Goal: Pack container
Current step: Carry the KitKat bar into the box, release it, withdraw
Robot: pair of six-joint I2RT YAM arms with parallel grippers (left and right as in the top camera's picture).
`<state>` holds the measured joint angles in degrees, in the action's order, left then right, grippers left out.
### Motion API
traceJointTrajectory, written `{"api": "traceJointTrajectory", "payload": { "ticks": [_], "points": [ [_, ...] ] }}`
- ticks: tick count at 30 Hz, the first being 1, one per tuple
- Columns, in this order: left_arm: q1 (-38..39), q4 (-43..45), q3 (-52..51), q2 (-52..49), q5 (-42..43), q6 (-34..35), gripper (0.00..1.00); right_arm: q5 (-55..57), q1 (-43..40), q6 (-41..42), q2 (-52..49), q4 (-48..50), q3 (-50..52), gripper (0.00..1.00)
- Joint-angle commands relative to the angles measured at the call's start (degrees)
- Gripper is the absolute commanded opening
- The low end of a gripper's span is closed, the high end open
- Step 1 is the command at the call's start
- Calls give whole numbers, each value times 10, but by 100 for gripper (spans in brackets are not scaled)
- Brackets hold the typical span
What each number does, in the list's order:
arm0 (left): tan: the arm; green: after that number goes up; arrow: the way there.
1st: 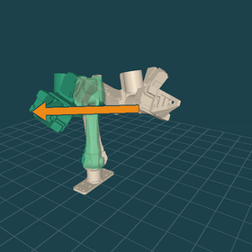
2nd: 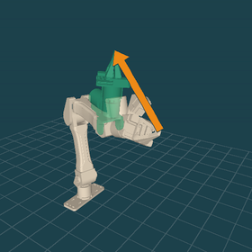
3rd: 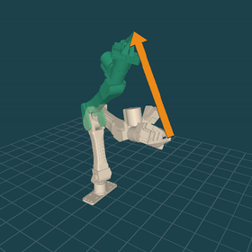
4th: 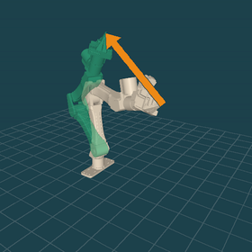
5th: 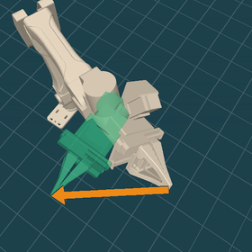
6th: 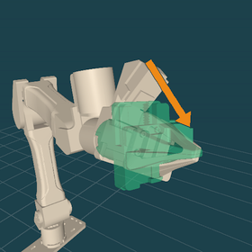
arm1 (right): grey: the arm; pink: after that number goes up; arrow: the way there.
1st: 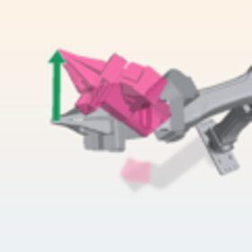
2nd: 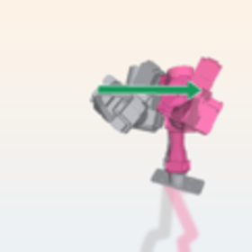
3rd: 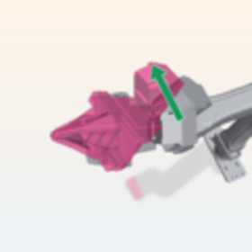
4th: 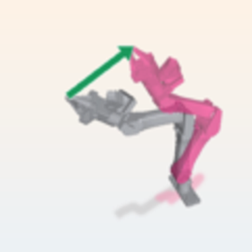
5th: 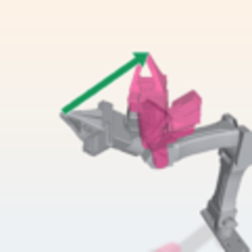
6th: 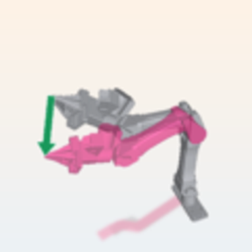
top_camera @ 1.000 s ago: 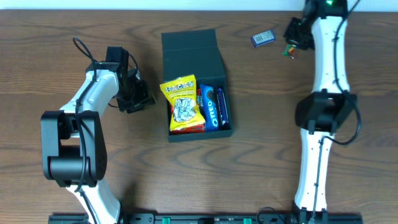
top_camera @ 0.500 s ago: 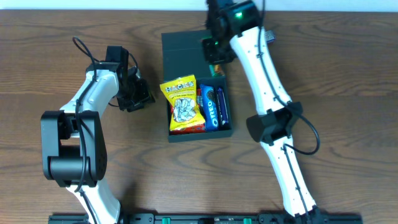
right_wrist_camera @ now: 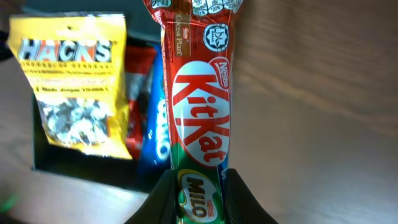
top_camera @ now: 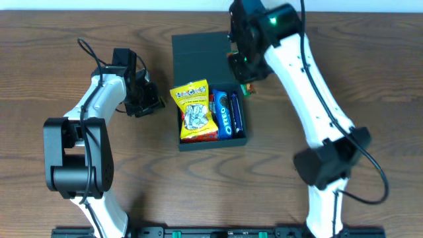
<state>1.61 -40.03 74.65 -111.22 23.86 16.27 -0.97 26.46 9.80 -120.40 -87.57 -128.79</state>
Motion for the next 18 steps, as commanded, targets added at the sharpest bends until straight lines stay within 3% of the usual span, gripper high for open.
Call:
{"api": "traceJointTrajectory", "payload": {
  "ticks": [1,7,18],
  "points": [
    [-2,0,1,7,-2,5,44,-31,28,6,7,36,94,1],
    [-2,-1,1,7,-2,5,44,-38,80,55,7,74,212,2],
    [-2,-1,1,7,-2,0,44,23,91,199,8,139,255,2]
  ]
}}
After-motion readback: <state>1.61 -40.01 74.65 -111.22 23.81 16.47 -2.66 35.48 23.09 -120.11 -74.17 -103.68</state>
